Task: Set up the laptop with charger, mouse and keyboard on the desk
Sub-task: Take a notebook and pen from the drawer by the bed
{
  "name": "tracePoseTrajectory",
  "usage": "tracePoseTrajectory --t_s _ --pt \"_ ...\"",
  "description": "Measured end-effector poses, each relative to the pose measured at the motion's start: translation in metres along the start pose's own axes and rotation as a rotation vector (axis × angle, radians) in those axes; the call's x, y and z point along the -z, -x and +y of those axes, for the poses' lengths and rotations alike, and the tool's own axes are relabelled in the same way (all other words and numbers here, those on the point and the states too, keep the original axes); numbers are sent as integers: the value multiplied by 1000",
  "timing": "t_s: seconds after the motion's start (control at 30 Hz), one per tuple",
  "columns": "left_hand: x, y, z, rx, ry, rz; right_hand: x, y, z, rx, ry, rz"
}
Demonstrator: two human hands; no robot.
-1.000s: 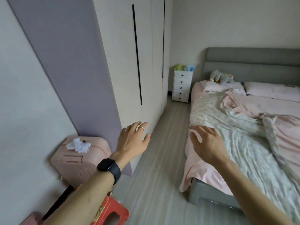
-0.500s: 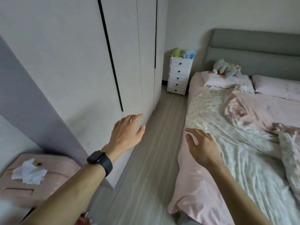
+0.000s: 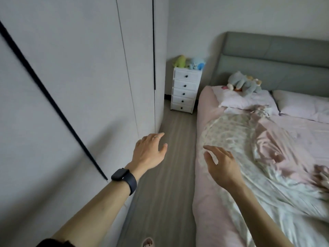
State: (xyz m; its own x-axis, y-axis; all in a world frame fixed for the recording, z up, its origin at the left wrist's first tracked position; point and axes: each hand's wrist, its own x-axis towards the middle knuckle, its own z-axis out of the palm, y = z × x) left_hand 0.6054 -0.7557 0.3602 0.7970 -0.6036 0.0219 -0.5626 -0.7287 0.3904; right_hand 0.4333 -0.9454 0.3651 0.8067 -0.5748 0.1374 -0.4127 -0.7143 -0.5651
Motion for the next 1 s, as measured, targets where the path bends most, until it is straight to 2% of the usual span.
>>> tracePoseTrajectory --t_s 0.33,0.6,0.73,1.0 --pt "-41 -256 10 -101 30 -161 -27 -207 51 -215 -51 -1" --pt "-61 -471 46 -63 65 -167 -42 -426 95 -158 -82 -25" --pt "-69 -558 56 13 169 -174 -39 -532 102 -122 -66 -39" --pt "-106 -731 32 88 329 -222 -70 -710 123 -66 -30 -107"
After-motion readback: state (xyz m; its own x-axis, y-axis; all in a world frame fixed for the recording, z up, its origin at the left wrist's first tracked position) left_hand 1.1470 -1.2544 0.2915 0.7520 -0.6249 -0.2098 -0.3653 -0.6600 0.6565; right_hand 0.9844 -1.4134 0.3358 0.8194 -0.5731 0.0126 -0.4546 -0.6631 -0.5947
